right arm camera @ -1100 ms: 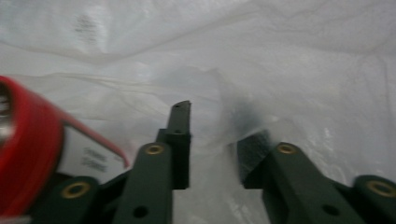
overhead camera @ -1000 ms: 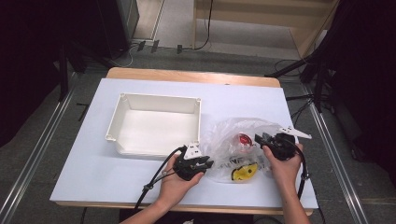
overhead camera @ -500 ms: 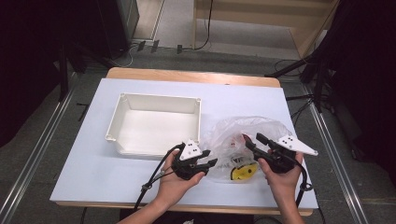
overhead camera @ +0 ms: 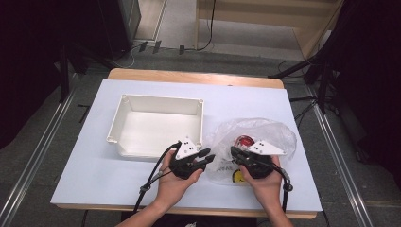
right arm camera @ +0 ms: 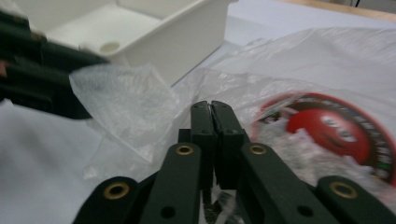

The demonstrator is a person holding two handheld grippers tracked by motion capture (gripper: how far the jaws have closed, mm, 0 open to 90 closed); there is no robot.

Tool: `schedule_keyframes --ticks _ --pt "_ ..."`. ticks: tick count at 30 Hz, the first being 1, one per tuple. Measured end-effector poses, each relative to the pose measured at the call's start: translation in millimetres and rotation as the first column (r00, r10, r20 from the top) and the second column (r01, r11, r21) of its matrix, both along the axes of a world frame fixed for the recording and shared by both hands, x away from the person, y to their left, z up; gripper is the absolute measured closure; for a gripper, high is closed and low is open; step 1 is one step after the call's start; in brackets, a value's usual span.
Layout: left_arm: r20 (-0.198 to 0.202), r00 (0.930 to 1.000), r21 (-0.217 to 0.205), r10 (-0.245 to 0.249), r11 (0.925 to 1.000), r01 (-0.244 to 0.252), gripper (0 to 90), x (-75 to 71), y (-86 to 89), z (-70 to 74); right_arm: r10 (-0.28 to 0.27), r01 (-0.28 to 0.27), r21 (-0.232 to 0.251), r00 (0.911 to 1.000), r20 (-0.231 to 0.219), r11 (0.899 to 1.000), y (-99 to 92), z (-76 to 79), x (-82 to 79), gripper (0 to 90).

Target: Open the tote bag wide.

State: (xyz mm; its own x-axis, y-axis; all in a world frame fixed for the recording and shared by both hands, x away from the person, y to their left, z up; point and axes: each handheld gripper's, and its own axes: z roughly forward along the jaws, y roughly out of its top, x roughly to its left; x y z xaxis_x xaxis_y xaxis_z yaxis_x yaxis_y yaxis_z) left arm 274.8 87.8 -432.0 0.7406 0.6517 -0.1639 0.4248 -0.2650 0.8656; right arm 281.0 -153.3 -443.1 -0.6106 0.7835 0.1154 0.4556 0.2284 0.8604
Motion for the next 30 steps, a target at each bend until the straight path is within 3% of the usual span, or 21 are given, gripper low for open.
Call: schedule_keyframes --ticks 4,10,12,15,18,25,28,30 --pt "0.003 1.0000 -0.015 0.001 0.9999 0.000 68.2 -0.5 -1.5 -0.8 0.010 -0.012 -0.061 0.9992 -0.037 0.998 14.6 -13.0 1.2 90.0" --pt "0.000 0.9999 -0.020 -0.015 0.9997 0.015 53.8 -0.3 -7.8 -5.4 -0.006 -0.007 -0.123 0.9944 -0.105 0.992 24.4 -31.5 -0.2 90.0" --pt "-0.006 0.9998 0.001 -0.020 0.9998 0.020 52.9 0.4 -11.7 -10.6 -0.007 -0.011 -0.143 0.9925 -0.122 0.990 24.0 -36.2 -1.2 90.0" --pt "-0.016 0.9996 0.045 -0.024 0.9987 0.024 55.0 2.0 -17.5 -20.2 0.004 -0.018 -0.110 0.9913 -0.132 0.994 17.4 -36.4 -3.1 89.9" --pt "-0.027 0.9991 0.078 -0.032 0.9964 0.034 61.8 3.9 -20.8 -28.4 0.024 -0.029 -0.041 0.9946 -0.101 0.999 4.9 -26.0 -9.5 85.2" --pt "-0.044 0.9986 0.117 -0.030 0.9925 0.035 79.9 6.1 -22.2 -35.7 -0.028 0.028 -0.002 0.9996 0.006 1.000 -17.9 -3.1 -23.4 82.6" --pt "-0.050 0.9984 0.133 -0.026 0.9905 0.033 83.9 6.8 -21.8 -37.5 -0.083 0.081 0.029 0.9930 0.084 0.996 -28.8 13.0 -24.8 78.0" --pt "-0.057 0.9980 0.138 -0.029 0.9897 0.037 84.3 7.9 -20.7 -39.0 -0.140 0.136 0.037 0.9807 0.137 0.990 -40.7 25.1 -22.6 76.9"
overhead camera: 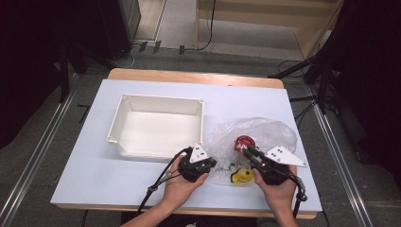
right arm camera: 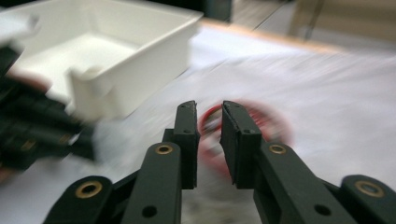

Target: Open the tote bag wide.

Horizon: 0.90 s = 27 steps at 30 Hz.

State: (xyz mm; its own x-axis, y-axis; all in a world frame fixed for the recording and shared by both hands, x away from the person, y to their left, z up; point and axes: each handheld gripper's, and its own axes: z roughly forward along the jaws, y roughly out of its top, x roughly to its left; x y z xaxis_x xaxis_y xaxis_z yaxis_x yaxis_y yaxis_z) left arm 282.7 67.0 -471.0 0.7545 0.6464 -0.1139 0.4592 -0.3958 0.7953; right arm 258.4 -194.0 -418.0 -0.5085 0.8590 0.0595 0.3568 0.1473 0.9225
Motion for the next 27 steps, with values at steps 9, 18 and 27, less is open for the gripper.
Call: schedule_keyframes --ticks 9,18,27 --pt "-0.009 0.9999 -0.001 0.006 1.0000 -0.006 83.6 0.9 -0.2 -3.4 -0.257 0.255 0.044 0.9654 0.046 0.966 -57.0 16.6 29.5 47.0" --pt "-0.012 0.9999 0.012 0.003 0.9999 -0.003 86.1 1.5 2.7 -3.2 -0.316 0.327 0.111 0.9426 -0.108 0.938 -85.8 -7.8 63.0 32.9" --pt "-0.018 0.9997 0.035 0.015 0.9993 -0.015 88.3 1.4 6.3 -3.9 -0.123 0.153 0.114 0.9638 -0.237 0.982 -69.5 -37.9 75.6 83.1"
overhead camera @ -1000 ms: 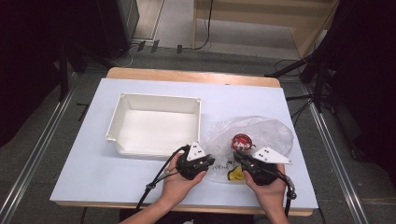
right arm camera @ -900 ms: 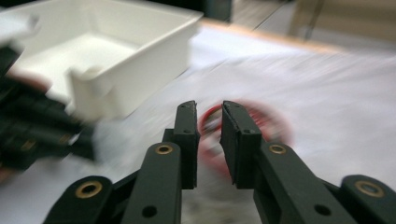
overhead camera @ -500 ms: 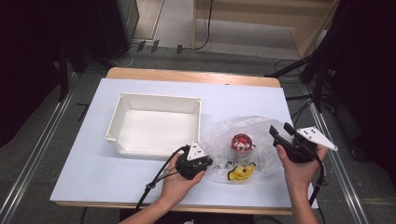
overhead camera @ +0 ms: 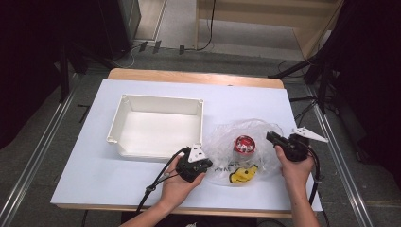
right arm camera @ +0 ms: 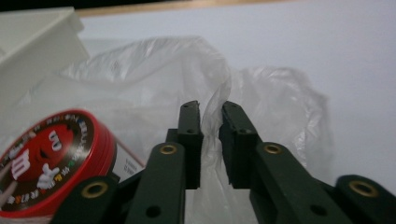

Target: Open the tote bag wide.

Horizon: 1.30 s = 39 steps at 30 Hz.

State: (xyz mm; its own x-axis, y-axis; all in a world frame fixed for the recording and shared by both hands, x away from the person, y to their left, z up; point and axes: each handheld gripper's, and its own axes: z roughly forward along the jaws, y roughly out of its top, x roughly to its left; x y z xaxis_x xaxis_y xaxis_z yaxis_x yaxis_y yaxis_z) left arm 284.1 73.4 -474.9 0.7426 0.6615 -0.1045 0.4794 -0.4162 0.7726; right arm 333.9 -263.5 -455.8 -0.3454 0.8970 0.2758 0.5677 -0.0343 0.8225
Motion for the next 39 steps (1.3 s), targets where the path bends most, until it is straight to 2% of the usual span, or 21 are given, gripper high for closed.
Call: schedule_keyframes --ticks 4,7,10,13,15,16,18,22,26,28,29,30,33,34,35,37,39 --pt "-0.002 1.0000 0.014 0.008 0.9999 -0.008 89.4 -0.8 1.9 0.1 0.020 -0.023 -0.062 0.9985 -0.051 0.998 13.6 -12.3 6.2 87.3" --pt "-0.003 0.9999 0.030 0.011 0.9995 -0.011 90.0 -3.5 6.0 -0.5 -0.017 0.007 -0.110 0.9958 -0.090 0.994 12.6 -20.3 10.8 89.0" --pt "-0.010 0.9998 0.052 0.017 0.9985 -0.016 90.0 -4.3 10.1 -1.3 -0.080 0.066 -0.117 0.9899 -0.117 0.991 1.2 -26.3 13.3 90.0" --pt "-0.021 0.9994 0.056 0.028 0.9981 -0.027 90.0 -3.8 13.3 -1.3 -0.132 0.117 -0.124 0.9846 -0.114 0.985 -7.8 -28.6 12.7 90.0" --pt "-0.019 0.9997 0.042 0.016 0.9990 -0.015 90.0 -4.4 14.3 -0.9 -0.132 0.120 -0.106 0.9855 -0.106 0.987 -9.3 -27.7 11.3 89.5" --pt "-0.017 0.9998 0.028 0.008 0.9996 -0.007 89.1 -5.7 14.5 -0.2 -0.121 0.113 -0.093 0.9882 -0.093 0.989 -9.1 -26.3 10.1 86.1" --pt "-0.007 0.9999 -0.001 -0.014 0.9999 0.014 82.0 -9.2 13.7 3.1 -0.100 0.097 -0.064 0.9940 -0.046 0.993 -6.9 -20.7 5.3 73.1" --pt "0.046 0.9988 -0.057 -0.016 0.9982 0.019 65.7 -15.9 10.4 15.3 -0.063 0.067 -0.062 0.9959 0.065 0.996 -0.8 -1.4 -11.9 58.9" --pt "0.079 0.9964 -0.124 -0.031 0.9914 0.041 57.3 -20.0 5.1 26.2 -0.062 0.070 -0.052 0.9866 0.151 0.996 3.3 19.0 -26.2 54.6" --pt "0.092 0.9952 -0.127 -0.036 0.9908 0.047 52.4 -21.1 3.6 29.0 -0.068 0.076 -0.040 0.9806 0.184 0.996 5.0 27.7 -27.9 51.8" --pt "0.122 0.9918 -0.144 -0.039 0.9879 0.057 48.8 -23.0 0.4 33.9 -0.066 0.074 -0.032 0.9763 0.206 0.997 6.2 33.5 -27.5 49.1" --pt "0.131 0.9906 -0.148 -0.040 0.9872 0.060 46.3 -23.4 -0.6 35.2 -0.065 0.072 -0.024 0.9720 0.226 0.997 7.2 37.6 -26.1 47.3" --pt "0.151 0.9871 -0.164 -0.054 0.9834 0.079 34.8 -23.7 -7.8 34.6 -0.043 0.040 0.018 0.9698 0.240 0.999 11.0 43.4 -18.7 45.1" --pt "0.154 0.9862 -0.159 -0.061 0.9835 0.086 32.2 -22.8 -10.6 32.6 -0.027 0.022 0.025 0.9714 0.236 0.999 13.4 43.2 -15.5 44.6" --pt "0.152 0.9864 -0.153 -0.062 0.9846 0.085 31.0 -21.8 -12.4 30.3 -0.001 -0.001 0.011 0.9739 0.227 1.000 16.9 41.2 -10.5 43.5" --pt "0.133 0.9897 -0.130 -0.054 0.9890 0.071 34.7 -18.7 -14.9 25.5 0.014 -0.012 -0.014 0.9804 0.196 1.000 22.9 35.2 -2.7 43.4" --pt "0.077 0.9958 -0.105 -0.049 0.9928 0.057 47.6 -13.2 -14.9 19.3 0.015 -0.012 -0.017 0.9861 0.166 1.000 24.9 28.7 3.9 46.6"
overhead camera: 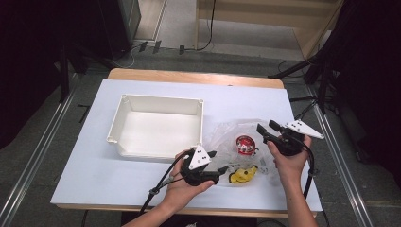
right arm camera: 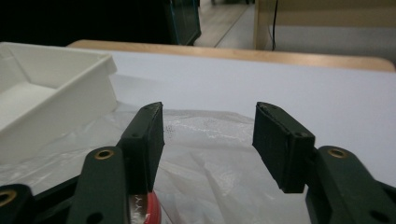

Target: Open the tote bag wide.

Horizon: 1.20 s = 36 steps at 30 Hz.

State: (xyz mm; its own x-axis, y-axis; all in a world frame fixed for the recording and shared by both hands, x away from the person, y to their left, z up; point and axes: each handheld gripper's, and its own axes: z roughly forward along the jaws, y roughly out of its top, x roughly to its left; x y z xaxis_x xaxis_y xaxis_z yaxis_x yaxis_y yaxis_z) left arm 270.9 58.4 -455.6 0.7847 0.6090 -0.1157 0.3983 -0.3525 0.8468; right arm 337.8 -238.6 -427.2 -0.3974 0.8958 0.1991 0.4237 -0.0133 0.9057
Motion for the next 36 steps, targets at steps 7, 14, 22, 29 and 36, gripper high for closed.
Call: schedule_keyframes --ticks 7,14,22,29,36 --pt "-0.118 0.9929 0.070 0.014 0.9976 -0.006 85.2 12.1 6.7 -14.2 0.072 -0.068 0.036 0.9910 -0.113 0.997 -2.8 -22.5 17.9 75.9" --pt "-0.149 0.9884 0.108 0.029 0.9941 -0.013 89.5 15.4 11.6 -21.5 0.028 -0.040 -0.063 0.9831 -0.181 0.997 3.1 -43.0 29.9 90.0" --pt "-0.170 0.9853 0.119 0.022 0.9929 -0.002 89.8 16.9 12.9 -22.2 -0.019 -0.013 -0.116 0.9637 -0.266 0.993 -4.5 -59.3 35.9 90.0" --pt "-0.067 0.9972 0.054 -0.031 0.9979 0.035 66.9 0.5 17.8 -0.8 0.043 -0.048 -0.033 0.9872 -0.154 0.998 -7.2 -33.4 16.9 79.5" --pt "-0.028 0.9971 -0.041 -0.071 0.9967 0.069 40.8 -3.6 21.9 25.1 0.086 -0.085 0.028 0.9958 -0.030 0.996 -14.5 1.8 -6.7 72.0"
